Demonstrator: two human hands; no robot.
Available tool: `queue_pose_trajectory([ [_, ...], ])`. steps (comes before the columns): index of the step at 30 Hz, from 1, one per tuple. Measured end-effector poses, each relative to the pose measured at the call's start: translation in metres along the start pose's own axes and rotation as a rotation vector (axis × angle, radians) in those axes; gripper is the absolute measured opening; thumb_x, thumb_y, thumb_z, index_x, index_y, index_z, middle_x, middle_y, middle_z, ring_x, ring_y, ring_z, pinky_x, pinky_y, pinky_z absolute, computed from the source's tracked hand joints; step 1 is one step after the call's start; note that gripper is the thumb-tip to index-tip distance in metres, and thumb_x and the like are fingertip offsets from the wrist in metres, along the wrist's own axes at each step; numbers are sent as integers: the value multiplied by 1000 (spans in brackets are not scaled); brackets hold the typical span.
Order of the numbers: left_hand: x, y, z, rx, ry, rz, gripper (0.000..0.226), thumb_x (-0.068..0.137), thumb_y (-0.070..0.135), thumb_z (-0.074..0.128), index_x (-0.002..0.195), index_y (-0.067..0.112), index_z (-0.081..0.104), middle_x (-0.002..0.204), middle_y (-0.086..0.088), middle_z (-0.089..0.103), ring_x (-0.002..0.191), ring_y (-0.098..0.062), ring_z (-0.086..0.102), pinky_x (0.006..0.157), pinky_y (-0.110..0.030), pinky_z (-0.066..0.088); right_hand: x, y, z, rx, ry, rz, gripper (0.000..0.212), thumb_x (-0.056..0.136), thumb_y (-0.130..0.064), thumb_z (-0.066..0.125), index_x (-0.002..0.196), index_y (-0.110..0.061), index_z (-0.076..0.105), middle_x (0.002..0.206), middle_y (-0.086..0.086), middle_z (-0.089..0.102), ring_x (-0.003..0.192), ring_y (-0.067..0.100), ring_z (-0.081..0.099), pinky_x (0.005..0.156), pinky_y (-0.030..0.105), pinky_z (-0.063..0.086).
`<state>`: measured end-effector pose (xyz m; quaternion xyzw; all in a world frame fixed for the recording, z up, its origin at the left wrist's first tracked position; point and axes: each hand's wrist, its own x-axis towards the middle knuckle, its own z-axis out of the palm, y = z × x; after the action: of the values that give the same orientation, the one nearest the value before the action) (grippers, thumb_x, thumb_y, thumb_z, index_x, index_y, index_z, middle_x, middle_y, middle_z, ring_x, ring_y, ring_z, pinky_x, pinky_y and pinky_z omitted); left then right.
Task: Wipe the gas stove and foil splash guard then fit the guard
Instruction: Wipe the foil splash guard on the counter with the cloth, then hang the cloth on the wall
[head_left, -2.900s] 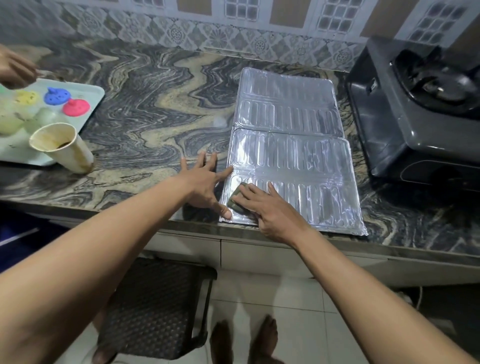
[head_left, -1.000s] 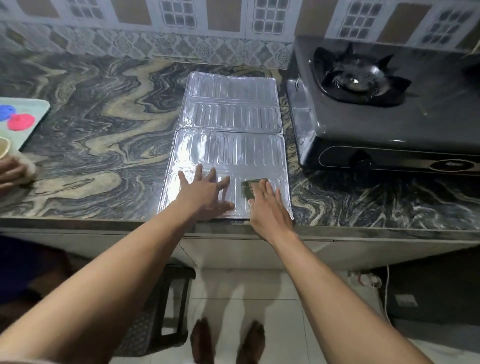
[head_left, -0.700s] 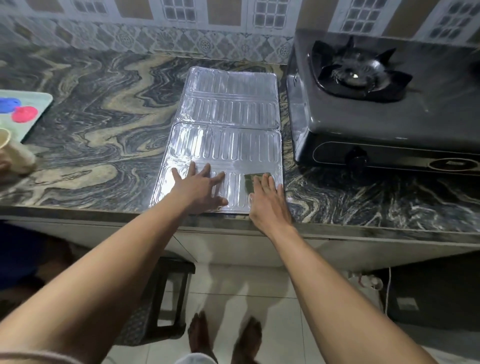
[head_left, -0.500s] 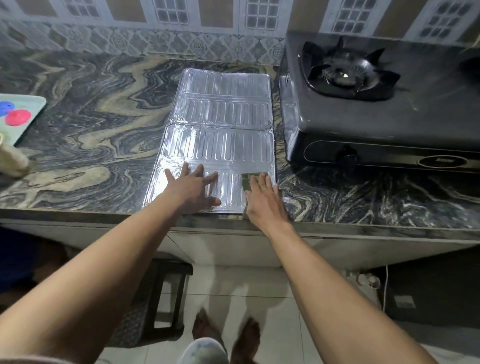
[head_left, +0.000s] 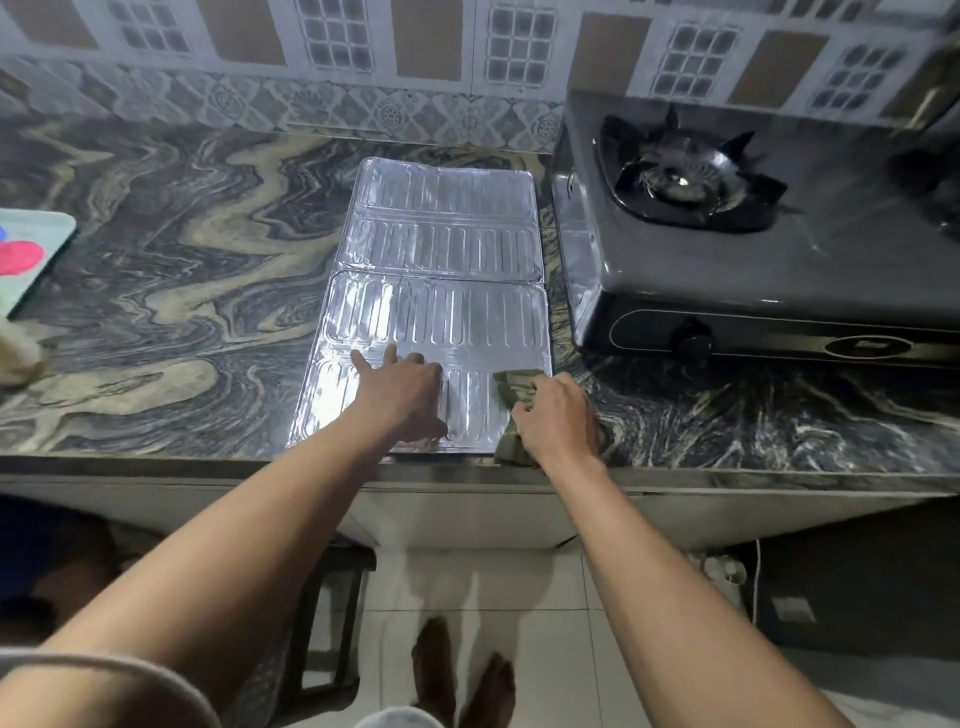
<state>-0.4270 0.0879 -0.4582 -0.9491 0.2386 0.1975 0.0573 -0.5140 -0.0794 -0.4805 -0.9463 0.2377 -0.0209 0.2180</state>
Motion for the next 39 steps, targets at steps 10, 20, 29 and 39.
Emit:
queue_pose_trajectory([
  [10,10,31,-4,-312,125,113,47,93,59,50,124,29,67,122,-2,67,124,-32,49,102,-50,43,12,3,-9,287,-60,245,14,84,-22,73,70,-22,69,94,0,73,90,25,66,74,29,50],
  [20,10,54,-35,-985,21,219,31,94,41,64,98,14,79,91,6,72,87,-13,65,79,-28,46,-1,15,-33,768,-66,291,10,95,-8,62,86,-11,64,70,2,58,62,13,48,49,18,35],
  [29,-2,60,-74,-1189,-59,267,26,98,22,58,104,4,76,97,-11,76,98,-21,69,74,-27,46,-10,11,-62,1144,-14,270,26,87,-40,74,95,-15,72,91,7,76,83,20,67,78,38,53],
  [39,-33,40,-173,-1014,235,464,27,101,19,53,101,0,72,98,-16,72,82,-16,61,69,-26,43,4,-12,-150,1046,136,20,30,83,3,68,103,-20,68,97,5,75,87,19,69,83,41,56],
])
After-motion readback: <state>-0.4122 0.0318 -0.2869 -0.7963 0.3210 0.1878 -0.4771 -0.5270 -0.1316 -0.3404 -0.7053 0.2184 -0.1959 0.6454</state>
